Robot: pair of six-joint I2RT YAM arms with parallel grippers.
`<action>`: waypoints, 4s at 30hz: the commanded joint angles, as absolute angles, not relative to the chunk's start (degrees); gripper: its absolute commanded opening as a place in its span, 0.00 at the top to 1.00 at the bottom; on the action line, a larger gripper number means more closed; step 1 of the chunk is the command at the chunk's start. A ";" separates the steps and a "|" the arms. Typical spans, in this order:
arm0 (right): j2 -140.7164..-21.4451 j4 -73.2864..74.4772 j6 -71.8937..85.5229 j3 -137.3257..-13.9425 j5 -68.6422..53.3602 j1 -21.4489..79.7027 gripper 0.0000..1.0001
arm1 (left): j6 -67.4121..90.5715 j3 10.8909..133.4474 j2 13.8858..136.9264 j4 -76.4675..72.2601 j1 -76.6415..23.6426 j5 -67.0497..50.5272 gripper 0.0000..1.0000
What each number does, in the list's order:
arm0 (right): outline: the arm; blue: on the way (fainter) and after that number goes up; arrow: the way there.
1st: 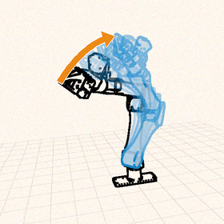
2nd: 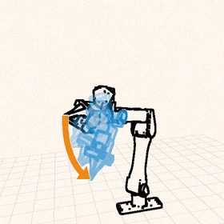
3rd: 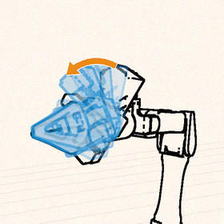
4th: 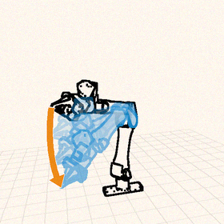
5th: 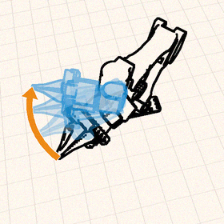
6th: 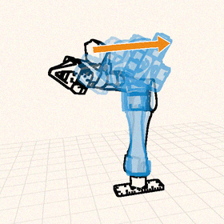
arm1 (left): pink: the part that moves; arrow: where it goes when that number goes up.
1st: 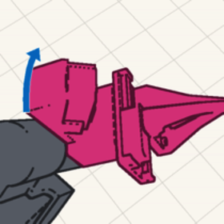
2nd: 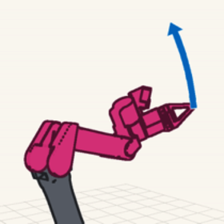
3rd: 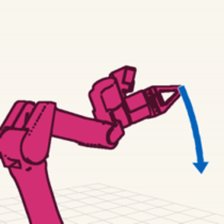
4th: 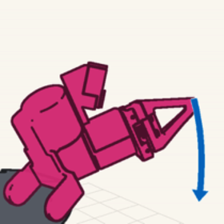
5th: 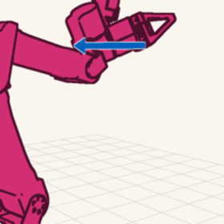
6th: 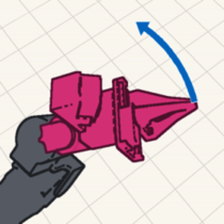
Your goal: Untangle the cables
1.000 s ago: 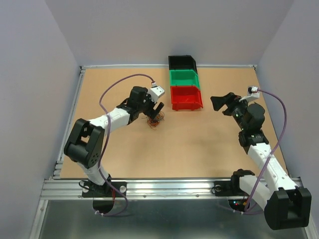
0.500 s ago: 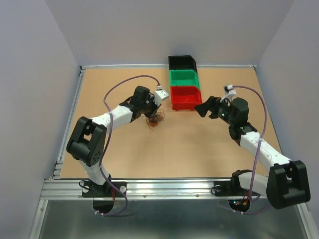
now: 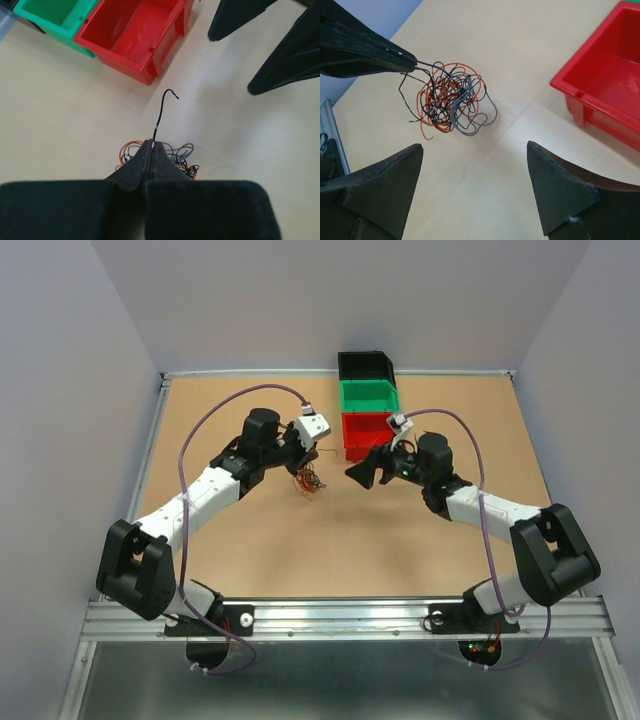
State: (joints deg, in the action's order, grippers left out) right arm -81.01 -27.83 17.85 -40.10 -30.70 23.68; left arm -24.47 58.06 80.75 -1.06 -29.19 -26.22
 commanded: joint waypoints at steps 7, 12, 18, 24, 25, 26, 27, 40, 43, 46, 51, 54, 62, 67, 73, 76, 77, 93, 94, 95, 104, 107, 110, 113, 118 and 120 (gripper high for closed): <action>-91.13 -49.03 15.11 -45.35 -34.01 31.37 0.16 | -23.03 56.16 72.08 -1.93 -29.44 -32.87 1.00; -95.53 -49.57 13.28 -48.60 -32.96 35.06 0.21 | -22.06 55.99 70.14 -1.85 -29.36 -34.10 1.00; -100.36 -49.66 11.08 -52.11 -28.92 37.53 0.39 | -19.26 57.30 66.89 -2.02 -29.44 -33.31 1.00; -101.95 -49.92 11.86 -52.65 -28.13 37.88 0.92 | -15.91 65.11 62.85 -1.06 -29.44 -27.08 1.00; -101.69 -50.10 12.13 -52.47 -26.91 37.88 0.98 | -15.73 67.74 62.23 -0.71 -29.44 -24.46 1.00; -101.08 -50.27 12.30 -52.12 -26.29 37.88 0.99 | -15.65 68.98 61.01 -0.44 -29.44 -22.95 1.00; -100.64 -50.62 12.57 -51.16 -25.24 37.88 0.99 | -15.38 71.34 60.39 -0.18 -29.44 -20.85 1.00; -77.28 -50.10 12.57 -34.74 -9.87 37.79 1.00 | -10.55 65.05 46.16 -10.63 -27.51 28.46 1.00; -67.20 -44.77 12.39 -32.09 -0.75 37.53 0.99 | -10.55 61.98 44.04 -12.30 -26.81 30.92 1.00; -57.18 -37.38 13.62 -30.33 8.83 37.44 0.99 | -10.81 59.25 42.46 -13.88 -26.28 29.72 1.00; -45.65 -30.52 16.51 -27.60 18.43 37.35 0.99 | -11.77 57.13 42.80 -16.08 -26.19 25.13 1.00; -38.45 -22.52 19.59 -27.69 34.32 37.35 0.99 | -13.87 55.90 44.56 -19.31 -25.84 30.83 1.00; -16.72 -18.11 23.38 -20.05 56.06 37.35 1.00 | -4.32 57.74 53.69 -17.68 -2.16 21.73 1.00; -6.51 -16.88 23.38 -17.49 59.33 37.35 0.99 | 3.51 60.12 59.67 -15.82 9.48 8.54 1.00; -4.83 -15.03 24.34 -17.40 61.08 37.35 0.99 | 4.13 58.45 59.15 -17.31 10.20 4.04 1.00; -4.57 -14.42 25.13 -17.49 62.83 37.35 1.00 | 4.13 58.19 58.71 -17.31 10.20 5.18 1.00; -4.40 -14.33 25.57 -17.49 63.36 37.44 1.00 | 4.13 58.10 58.45 -17.40 10.28 5.10 1.00; -0.97 7.46 43.14 -22.94 81.82 37.35 0.99 | 12.30 63.10 68.55 -14.06 23.64 -5.36 1.00; -0.97 8.34 44.20 -23.11 82.70 37.44 0.99 | 12.48 63.19 68.99 -14.06 23.73 -5.54 1.00; -0.97 8.87 45.34 -23.12 83.05 37.35 0.99 | 12.48 63.19 69.08 -14.15 23.73 -5.71 1.00; -2.81 9.76 44.83 -24.34 74.10 37.35 0.99 | 14.15 55.20 60.57 -24.34 21.72 -27.76 1.00; -4.56 0.86 35.06 -23.74 66.67 37.35 0.99 | 9.94 53.71 56.27 -24.35 14.87 -27.69 1.00; -10.35 -8.77 24.65 -22.24 50.31 37.35 0.86 | 5.98 52.38 52.30 -24.35 7.22 -24.44 1.00; -20.69 -10.20 23.03 -25.74 43.34 37.35 0.70 | 4.75 53.26 50.89 -23.39 4.22 -26.71 1.00; -36.62 -12.12 19.17 -30.93 33.77 37.35 0.00 | 4.92 59.75 51.94 -18.99 2.64 -31.46 1.00; -44.42 -18.15 16.45 -32.61 23.33 37.35 0.00 | 5.71 63.36 52.38 -17.41 1.76 -34.18 1.00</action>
State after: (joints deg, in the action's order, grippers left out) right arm -35.68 -7.75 22.83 -27.46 39.31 37.50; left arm 6.20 56.73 52.16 -17.91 2.94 -28.77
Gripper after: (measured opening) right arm 0.995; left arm 0.033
